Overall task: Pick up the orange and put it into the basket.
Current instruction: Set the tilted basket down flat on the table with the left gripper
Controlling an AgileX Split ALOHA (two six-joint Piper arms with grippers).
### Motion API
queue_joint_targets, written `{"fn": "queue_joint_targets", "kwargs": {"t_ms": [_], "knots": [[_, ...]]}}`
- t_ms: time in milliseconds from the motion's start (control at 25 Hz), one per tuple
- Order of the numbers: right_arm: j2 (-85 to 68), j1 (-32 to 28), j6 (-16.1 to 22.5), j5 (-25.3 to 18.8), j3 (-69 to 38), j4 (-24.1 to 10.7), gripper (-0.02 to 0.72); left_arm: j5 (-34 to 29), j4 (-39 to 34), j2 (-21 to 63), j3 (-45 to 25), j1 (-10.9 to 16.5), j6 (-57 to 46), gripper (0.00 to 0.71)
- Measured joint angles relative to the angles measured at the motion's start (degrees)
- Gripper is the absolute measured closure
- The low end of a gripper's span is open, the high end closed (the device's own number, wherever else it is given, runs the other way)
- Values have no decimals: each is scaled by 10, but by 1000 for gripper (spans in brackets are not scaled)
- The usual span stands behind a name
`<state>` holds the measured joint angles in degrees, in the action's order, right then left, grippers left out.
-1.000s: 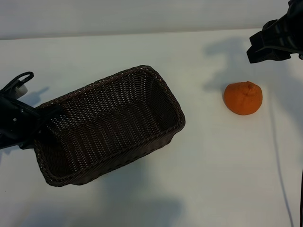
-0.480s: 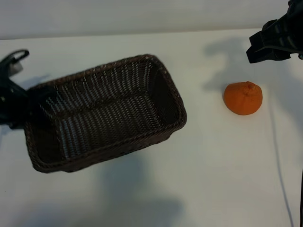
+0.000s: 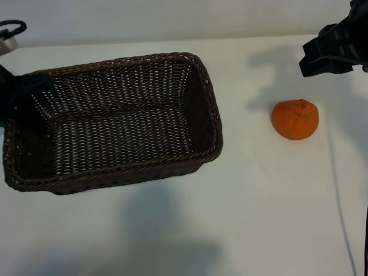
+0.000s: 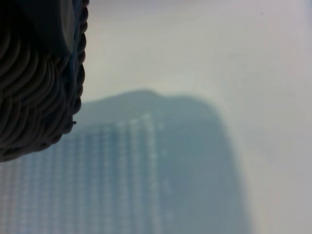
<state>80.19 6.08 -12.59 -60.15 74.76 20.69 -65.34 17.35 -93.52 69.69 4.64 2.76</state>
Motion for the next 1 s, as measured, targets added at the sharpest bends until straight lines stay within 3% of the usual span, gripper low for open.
{"fn": "queue_joint_targets", "kwargs": {"t_ms": [440,1000], "knots": [[0,0,0,0,0,0,312,-5,-11,0,4,0,49,550],[0,0,0,0,0,15,312,44,24,-3,4,0,66,550]]}}
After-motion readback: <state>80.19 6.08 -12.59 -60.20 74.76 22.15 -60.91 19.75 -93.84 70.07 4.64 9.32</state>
